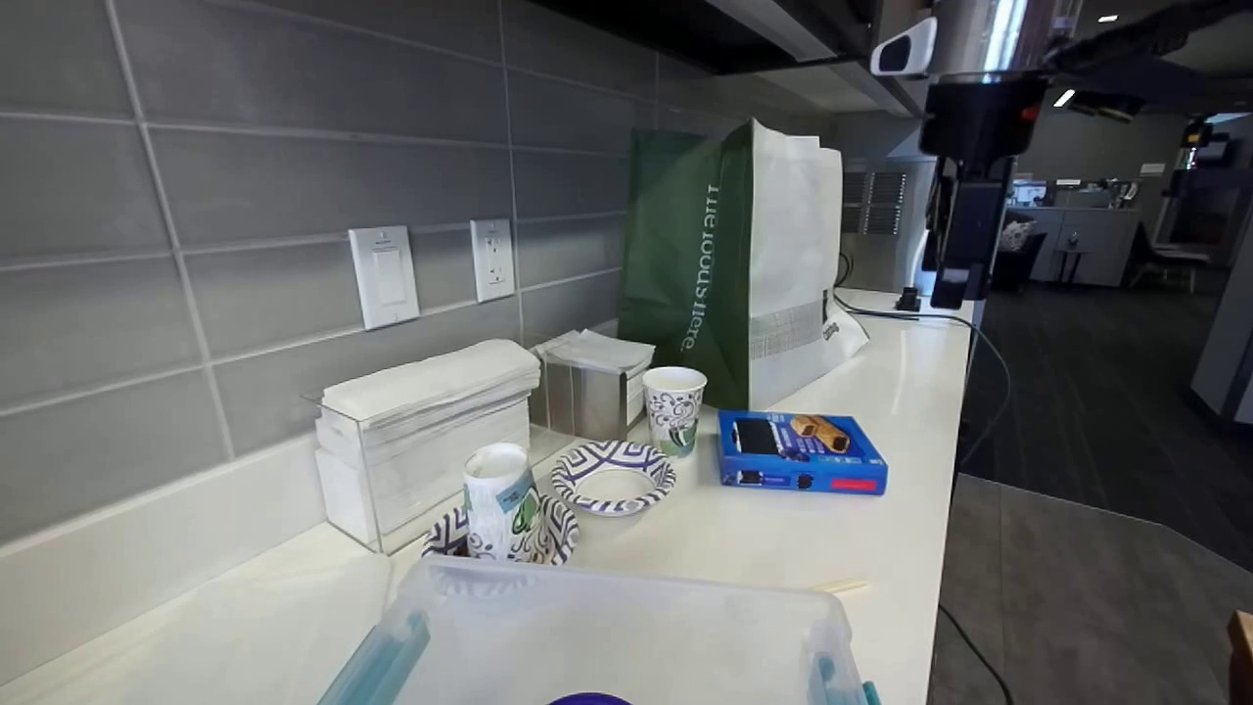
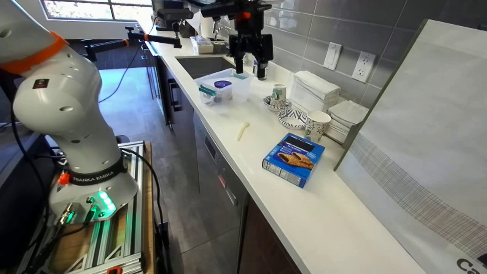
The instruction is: Move the spoon slightly
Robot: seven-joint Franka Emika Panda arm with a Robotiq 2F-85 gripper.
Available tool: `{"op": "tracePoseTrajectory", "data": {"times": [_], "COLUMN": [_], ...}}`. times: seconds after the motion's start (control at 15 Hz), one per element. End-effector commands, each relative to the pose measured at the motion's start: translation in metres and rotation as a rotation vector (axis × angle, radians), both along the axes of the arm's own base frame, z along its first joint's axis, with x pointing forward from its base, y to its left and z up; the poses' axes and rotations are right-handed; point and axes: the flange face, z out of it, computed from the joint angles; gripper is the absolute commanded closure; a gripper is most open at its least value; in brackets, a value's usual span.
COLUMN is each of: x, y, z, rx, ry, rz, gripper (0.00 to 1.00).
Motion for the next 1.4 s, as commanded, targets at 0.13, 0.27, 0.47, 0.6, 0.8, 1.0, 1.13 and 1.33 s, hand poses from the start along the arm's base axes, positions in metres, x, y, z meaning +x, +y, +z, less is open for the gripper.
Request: {"op": "tracePoseTrajectory", "data": {"times": [0.13,0.27,0.47,0.6,0.8,1.0,1.13,1.33], "x": [-0.006,-0.007,-0.006,-0.002,-0.001,0.001,0.001,-0.001], "y": [0.049,0.057,0.065,0.071,0.074,0.076,0.076,0.088], "z": [-0.071,-0.101,-0.144,-0.168,-0.167,-0.173,-0.169,-0.181], "rx": [-0.056,-0.088,-0.131,-0.15,-0.134,-0.127,-0.129,-0.096], "ry": [0.056,0.058,0.017,-0.018,-0.043,-0.043,-0.052,-0.077], "rz": [0.3,0.404,0.558,0.661,0.671,0.679,0.678,0.654], "gripper": [0.0,0.0,0.0,0.0,0.0,0.0,0.0,0.0]}}
